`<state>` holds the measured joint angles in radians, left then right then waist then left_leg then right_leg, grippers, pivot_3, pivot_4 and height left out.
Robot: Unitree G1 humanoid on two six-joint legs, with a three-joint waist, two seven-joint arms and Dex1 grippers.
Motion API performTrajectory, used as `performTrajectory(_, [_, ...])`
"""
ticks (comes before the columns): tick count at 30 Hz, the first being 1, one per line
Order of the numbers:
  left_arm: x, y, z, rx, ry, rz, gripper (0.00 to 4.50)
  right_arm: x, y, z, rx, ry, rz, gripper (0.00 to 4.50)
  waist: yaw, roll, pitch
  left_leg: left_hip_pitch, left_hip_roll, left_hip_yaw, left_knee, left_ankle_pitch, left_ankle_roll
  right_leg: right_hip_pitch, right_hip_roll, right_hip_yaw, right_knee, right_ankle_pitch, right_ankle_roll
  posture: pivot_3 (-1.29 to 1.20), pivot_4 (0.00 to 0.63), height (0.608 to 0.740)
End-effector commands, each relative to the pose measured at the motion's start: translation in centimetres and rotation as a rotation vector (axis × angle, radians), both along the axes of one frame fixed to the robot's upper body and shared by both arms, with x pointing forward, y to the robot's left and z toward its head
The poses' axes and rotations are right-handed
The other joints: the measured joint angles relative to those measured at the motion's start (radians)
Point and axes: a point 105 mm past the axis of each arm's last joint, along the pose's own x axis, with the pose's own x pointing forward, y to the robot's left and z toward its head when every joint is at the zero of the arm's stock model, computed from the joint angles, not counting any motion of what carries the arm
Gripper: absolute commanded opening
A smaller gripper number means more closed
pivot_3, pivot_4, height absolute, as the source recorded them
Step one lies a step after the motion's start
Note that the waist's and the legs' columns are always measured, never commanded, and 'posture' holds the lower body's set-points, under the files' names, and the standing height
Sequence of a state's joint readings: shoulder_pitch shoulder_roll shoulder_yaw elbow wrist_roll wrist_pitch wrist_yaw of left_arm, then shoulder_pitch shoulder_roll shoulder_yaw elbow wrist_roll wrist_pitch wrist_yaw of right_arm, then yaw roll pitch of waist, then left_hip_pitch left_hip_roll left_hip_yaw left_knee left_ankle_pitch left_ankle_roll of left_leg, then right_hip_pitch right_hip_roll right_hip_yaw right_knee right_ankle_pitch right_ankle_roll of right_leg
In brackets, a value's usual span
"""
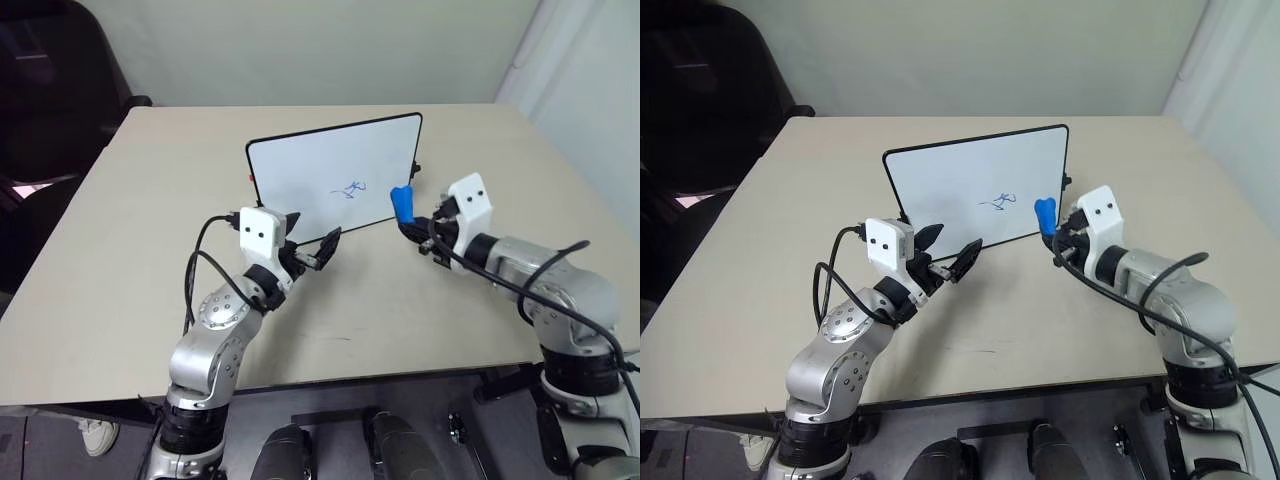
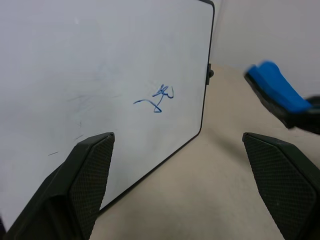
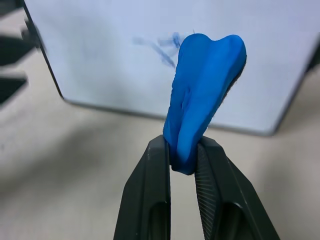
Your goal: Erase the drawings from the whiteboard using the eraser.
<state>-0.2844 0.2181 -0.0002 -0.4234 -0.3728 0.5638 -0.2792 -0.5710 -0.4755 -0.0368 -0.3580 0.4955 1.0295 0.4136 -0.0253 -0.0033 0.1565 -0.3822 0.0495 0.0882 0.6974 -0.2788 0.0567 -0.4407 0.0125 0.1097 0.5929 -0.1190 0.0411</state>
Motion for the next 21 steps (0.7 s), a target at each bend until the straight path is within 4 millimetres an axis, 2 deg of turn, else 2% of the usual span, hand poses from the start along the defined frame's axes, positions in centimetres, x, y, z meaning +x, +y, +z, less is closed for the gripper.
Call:
performTrajectory(1, [-0.5,0.1,1.0,-0.014,-0.042,-0.003,4.50,0.3,1.9,1.2,0.023,-0.057,0.090,0.37,0.003,0.000,0.000,0.000,0.000,0.000,0.000,0.000,0.000,0.000,0.000,0.000,0.000,0.002,-0.003,0.00,0.150,0.740])
performTrajectory(6, [-0.6,0.4,0.9,-0.012,-0.043,0.010,4.50,1.7,4.4,1.4,0.051,-0.056,0.158,0.37,0.001,0.000,0.000,0.000,-0.001,0.000,0.000,-0.001,-0.001,-0.001,0.000,0.000,0.000,0.003,-0.005,0.00,0.150,0.740])
performTrajectory(12, [-0.7,0.5,0.9,-0.010,-0.045,0.017,4.50,3.2,6.3,1.5,0.070,-0.055,0.191,0.37,0.004,0.000,0.000,0.000,-0.001,0.000,0.000,-0.001,-0.001,-0.001,0.000,0.000,0.000,0.002,-0.007,0.00,0.150,0.740])
performTrajectory(18, [-0.7,0.5,1.0,-0.010,-0.045,0.020,4.50,5.9,6.5,-0.3,0.076,0.031,0.120,0.37,0.004,0.000,0.000,-0.001,-0.001,0.000,0.000,-0.001,-0.001,-0.002,-0.001,0.000,0.000,0.003,-0.008,0.00,0.150,0.740])
performTrajectory(21, [-0.7,0.5,1.0,-0.010,-0.046,0.020,4.50,6.3,6.7,-1.3,0.048,0.070,0.120,0.37,0.004,0.000,0.000,-0.001,0.000,0.000,0.000,-0.001,-0.002,-0.002,-0.001,0.000,0.000,0.003,-0.009,0.00,0.150,0.740])
